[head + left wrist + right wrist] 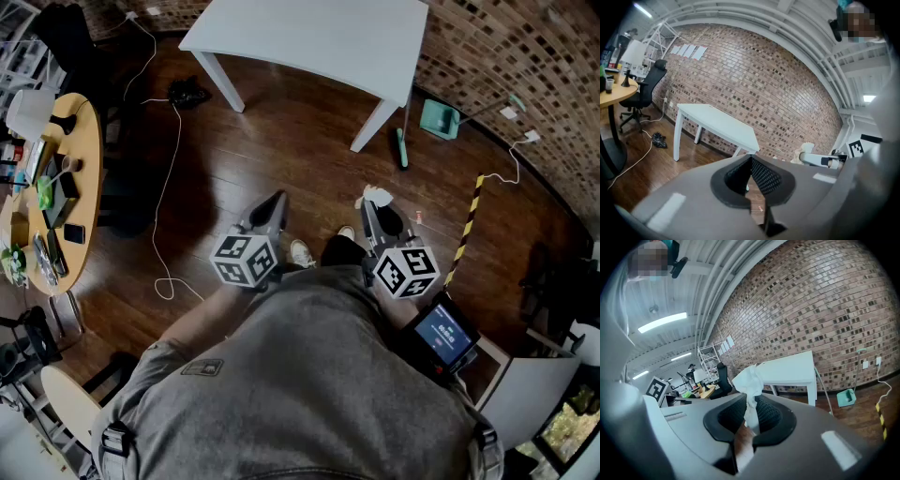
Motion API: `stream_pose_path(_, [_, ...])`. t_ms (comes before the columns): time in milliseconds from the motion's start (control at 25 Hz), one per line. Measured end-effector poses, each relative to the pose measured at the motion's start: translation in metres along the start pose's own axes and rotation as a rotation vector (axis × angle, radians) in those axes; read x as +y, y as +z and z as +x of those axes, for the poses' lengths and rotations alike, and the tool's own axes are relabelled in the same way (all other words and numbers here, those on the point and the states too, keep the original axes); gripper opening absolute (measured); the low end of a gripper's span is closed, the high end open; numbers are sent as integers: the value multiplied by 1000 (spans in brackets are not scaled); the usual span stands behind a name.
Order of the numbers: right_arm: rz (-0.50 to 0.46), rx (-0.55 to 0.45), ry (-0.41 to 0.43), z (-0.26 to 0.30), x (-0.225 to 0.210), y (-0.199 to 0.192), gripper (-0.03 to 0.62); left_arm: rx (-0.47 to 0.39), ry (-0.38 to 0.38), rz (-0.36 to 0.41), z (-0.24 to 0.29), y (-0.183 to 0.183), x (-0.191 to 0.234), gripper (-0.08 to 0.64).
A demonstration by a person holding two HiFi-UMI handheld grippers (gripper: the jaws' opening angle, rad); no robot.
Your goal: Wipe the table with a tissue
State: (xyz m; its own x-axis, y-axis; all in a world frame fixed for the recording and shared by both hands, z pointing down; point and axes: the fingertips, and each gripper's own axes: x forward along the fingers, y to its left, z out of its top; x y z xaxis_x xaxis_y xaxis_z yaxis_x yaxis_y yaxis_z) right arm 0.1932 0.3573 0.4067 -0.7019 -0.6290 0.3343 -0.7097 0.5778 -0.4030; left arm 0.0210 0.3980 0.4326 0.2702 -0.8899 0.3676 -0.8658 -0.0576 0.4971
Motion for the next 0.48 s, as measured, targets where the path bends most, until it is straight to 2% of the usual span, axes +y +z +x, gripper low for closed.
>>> stream_pose_path(280, [0, 17, 11, 16, 1, 0, 60, 7, 19, -11, 6, 5, 15, 2])
stream_pose_path(480, [4, 17, 33, 46, -10, 12, 60, 3, 37, -3, 26, 22, 25, 2])
